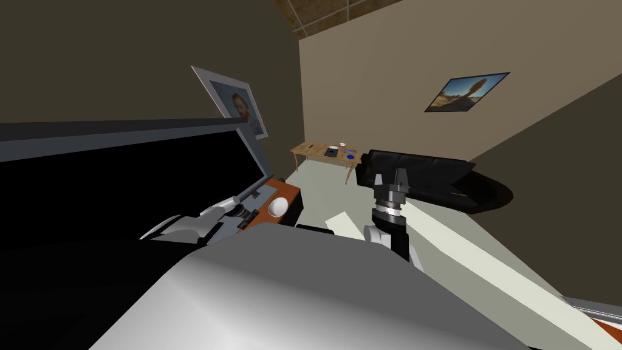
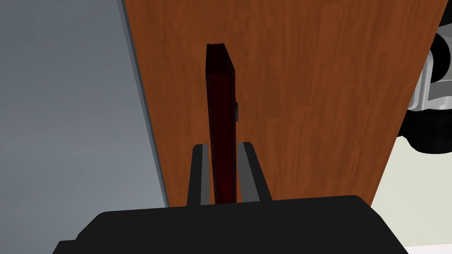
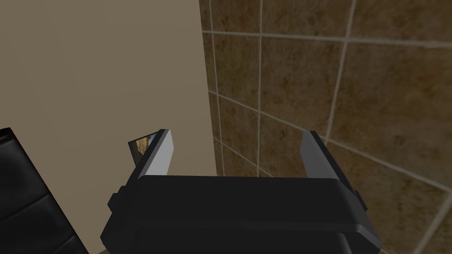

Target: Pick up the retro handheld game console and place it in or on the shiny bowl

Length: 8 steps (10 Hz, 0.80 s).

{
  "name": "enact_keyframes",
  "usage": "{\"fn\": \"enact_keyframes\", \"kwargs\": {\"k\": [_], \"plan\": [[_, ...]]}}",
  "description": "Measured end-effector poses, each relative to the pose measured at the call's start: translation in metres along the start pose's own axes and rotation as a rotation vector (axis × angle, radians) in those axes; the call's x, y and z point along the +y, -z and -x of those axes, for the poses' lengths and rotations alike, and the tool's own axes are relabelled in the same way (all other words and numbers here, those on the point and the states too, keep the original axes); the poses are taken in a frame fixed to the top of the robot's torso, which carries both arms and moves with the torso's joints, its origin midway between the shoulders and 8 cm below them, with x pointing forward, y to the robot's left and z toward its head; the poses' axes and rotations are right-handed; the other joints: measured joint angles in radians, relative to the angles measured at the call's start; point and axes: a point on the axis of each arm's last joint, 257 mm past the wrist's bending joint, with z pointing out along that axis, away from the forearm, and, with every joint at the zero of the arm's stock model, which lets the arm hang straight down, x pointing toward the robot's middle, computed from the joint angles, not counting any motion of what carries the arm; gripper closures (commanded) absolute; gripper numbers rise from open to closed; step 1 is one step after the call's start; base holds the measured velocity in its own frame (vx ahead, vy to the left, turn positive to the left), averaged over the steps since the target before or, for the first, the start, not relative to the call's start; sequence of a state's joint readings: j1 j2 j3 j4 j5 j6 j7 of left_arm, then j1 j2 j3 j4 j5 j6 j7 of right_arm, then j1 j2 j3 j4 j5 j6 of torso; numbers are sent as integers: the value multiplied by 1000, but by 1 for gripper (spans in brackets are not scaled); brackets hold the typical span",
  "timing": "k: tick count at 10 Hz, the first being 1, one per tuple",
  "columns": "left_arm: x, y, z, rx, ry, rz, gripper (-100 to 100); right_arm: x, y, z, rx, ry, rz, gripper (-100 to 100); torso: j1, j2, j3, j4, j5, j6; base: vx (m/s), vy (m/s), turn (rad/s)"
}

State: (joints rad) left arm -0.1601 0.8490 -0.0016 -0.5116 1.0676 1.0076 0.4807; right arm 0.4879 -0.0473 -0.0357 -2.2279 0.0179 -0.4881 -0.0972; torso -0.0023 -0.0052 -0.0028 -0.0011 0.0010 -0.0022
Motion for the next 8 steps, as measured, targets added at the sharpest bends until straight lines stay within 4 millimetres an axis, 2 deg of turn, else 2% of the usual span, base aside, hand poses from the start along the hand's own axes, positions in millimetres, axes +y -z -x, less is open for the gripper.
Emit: {"fn": "enact_keyframes", "kwargs": {"k": [1,3,5,7,8], "plan": [[-2,1,-6,9,-5,-3,100,0,0,0,0,0,0,0,2,0,0,0,0,-1,7,4,-6],[-4,1,-1,2,9,-1,100,0,0,0,0,0,0,0,4,1,0,0,0,-1,-5,-21,-36],[-20,18,-10,15,26,-10,100,0,0,0,0,0,0,0,-4,1,1,1,-2,1,4,-89,-53],[-27,32,-14,24,26,-18,100,0,0,0,0,0,0,0,-4,1,1,1,-2,1,2,-84,-46],[-31,39,-23,35,37,-17,100,0,0,0,0,0,0,0,-4,1,1,1,-2,1,7,-34,-15]]}}
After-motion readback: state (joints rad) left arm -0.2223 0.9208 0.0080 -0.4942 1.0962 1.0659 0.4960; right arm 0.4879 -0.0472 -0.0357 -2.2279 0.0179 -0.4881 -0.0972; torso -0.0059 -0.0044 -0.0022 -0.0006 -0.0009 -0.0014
